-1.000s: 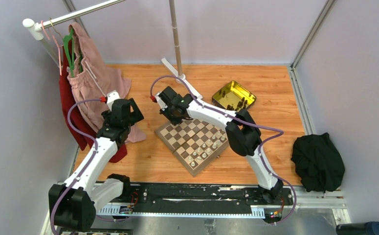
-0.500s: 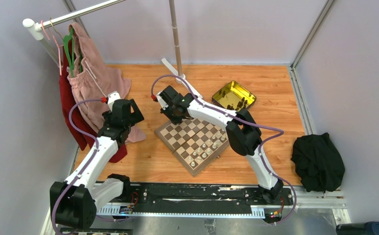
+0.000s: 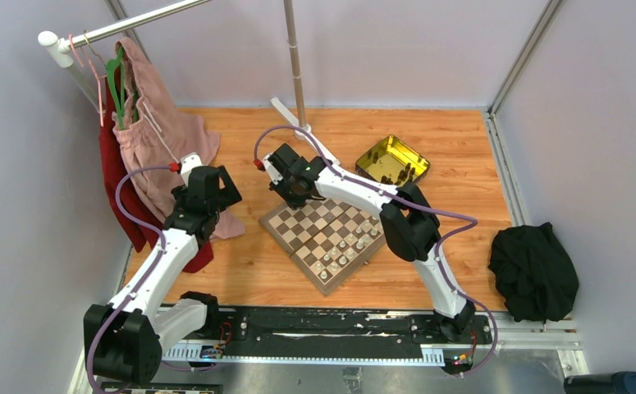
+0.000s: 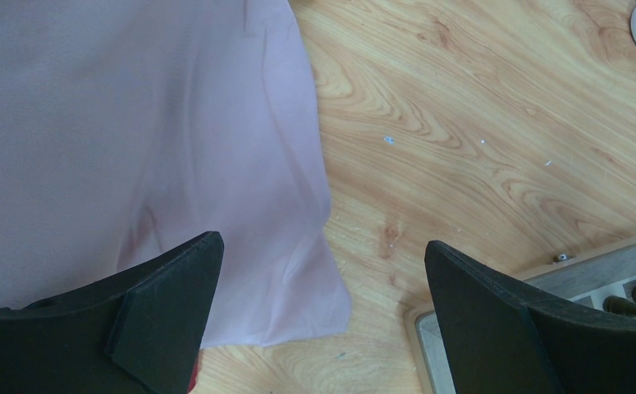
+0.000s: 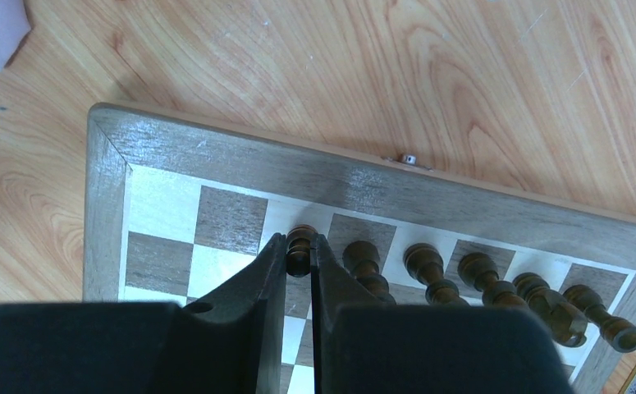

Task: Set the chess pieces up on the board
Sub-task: Place the chess piece on the chessboard.

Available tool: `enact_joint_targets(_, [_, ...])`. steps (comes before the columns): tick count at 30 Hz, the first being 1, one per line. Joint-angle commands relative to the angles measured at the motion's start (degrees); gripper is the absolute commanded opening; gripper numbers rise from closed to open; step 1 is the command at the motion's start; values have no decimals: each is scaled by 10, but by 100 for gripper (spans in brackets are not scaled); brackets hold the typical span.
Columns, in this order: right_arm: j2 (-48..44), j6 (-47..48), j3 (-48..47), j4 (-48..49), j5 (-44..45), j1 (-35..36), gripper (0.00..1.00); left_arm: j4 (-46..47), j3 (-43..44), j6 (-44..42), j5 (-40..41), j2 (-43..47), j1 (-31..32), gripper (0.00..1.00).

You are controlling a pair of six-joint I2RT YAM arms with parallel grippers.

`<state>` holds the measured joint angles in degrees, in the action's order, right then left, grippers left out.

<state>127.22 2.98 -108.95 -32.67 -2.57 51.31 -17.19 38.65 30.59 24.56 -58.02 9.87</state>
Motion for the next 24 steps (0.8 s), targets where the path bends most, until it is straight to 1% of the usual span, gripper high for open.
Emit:
enact_joint_targets(1, [-38,-2,25,-5,-5,0,0,7,-7,1,-5,3,-6,100])
enact_joint_targets(24, [-78,-17,89,9,-2,13,0,1,-15,6,-5,16,-6,100])
